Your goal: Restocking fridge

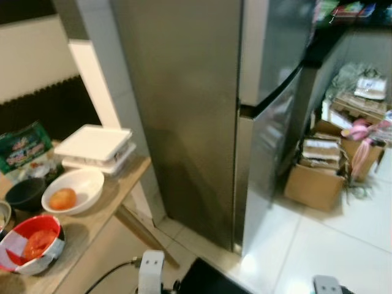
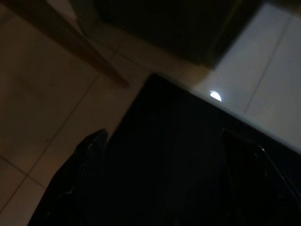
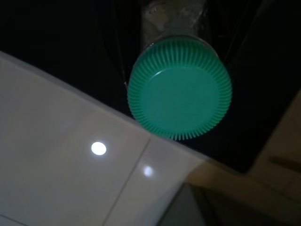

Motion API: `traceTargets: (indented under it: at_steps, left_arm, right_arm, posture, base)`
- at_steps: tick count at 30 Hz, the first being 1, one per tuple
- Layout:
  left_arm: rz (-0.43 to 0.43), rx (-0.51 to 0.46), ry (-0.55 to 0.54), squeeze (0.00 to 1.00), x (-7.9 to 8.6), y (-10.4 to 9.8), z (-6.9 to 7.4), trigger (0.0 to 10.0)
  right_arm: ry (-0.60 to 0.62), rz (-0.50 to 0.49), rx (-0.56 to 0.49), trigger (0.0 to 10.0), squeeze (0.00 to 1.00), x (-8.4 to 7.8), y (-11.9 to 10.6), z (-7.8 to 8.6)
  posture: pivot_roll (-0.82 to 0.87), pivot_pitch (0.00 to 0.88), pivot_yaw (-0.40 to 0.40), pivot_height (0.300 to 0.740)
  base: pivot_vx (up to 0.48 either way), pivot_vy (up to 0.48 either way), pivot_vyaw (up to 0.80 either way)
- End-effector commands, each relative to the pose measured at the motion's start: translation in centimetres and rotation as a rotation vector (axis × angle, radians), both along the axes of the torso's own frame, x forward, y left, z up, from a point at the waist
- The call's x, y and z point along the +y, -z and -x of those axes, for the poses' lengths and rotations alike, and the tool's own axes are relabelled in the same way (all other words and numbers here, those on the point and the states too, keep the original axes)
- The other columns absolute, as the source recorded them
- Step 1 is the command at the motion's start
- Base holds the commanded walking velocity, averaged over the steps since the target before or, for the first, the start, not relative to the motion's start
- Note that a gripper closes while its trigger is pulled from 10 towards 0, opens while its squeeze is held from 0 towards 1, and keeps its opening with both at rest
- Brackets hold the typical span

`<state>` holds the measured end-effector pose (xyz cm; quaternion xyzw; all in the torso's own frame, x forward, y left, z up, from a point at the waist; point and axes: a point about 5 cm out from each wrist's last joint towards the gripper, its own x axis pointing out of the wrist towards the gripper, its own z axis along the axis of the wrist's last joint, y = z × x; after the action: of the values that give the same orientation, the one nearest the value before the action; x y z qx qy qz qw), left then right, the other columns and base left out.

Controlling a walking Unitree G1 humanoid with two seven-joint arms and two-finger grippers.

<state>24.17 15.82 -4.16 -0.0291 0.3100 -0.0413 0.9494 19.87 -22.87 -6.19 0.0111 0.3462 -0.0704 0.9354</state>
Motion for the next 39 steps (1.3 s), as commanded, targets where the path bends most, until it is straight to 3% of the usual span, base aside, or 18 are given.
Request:
traceTargets:
  at_steps: [1, 10, 21, 32, 39]
  left_arm:
    - [0.000, 0.045, -0.002, 0.00, 0.2, 0.8, 1.0, 10.0]
    - [0.003, 0.049, 0.017, 0.00, 0.0, 0.8, 0.9, 10.0]
    - [0.006, 0.050, 0.030, 0.00, -0.2, 0.7, 0.8, 10.0]
    - [-0.004, 0.058, 0.111, 0.00, -0.9, 1.0, 1.3, 10.0]
    - [0.002, 0.052, 0.120, 0.00, -1.1, 0.9, 1.1, 10.0]
  right_arm:
    - [-0.001, -0.027, 0.001, 10.0, 0.00, 0.9, 0.2, 0.0]
    - [0.015, -0.034, 0.006, 10.0, 0.00, 0.9, 0.3, 0.1]
    - [0.022, -0.032, 0.013, 10.0, 0.00, 0.8, 0.3, 0.1]
    - [0.017, -0.024, 0.004, 10.0, 0.00, 0.9, 0.4, 0.4]
    - [0.025, -0.025, -0.001, 10.0, 0.00, 0.9, 0.4, 0.4]
  posture:
    - [0.01, 0.056, 0.080, 0.740]
    - [0.01, 0.051, 0.085, 0.740]
    - [0.01, 0.050, 0.087, 0.740]
    - [0.00, 0.052, 0.095, 0.740]
    - [0.00, 0.054, 0.100, 0.740]
  base:
    - [0.375, 0.000, 0.00]
    - [0.366, 0.000, 0.00]
    - [0.338, 0.000, -0.62]
    - [0.000, 0.000, 0.00]
    - [0.000, -0.337, 0.00]
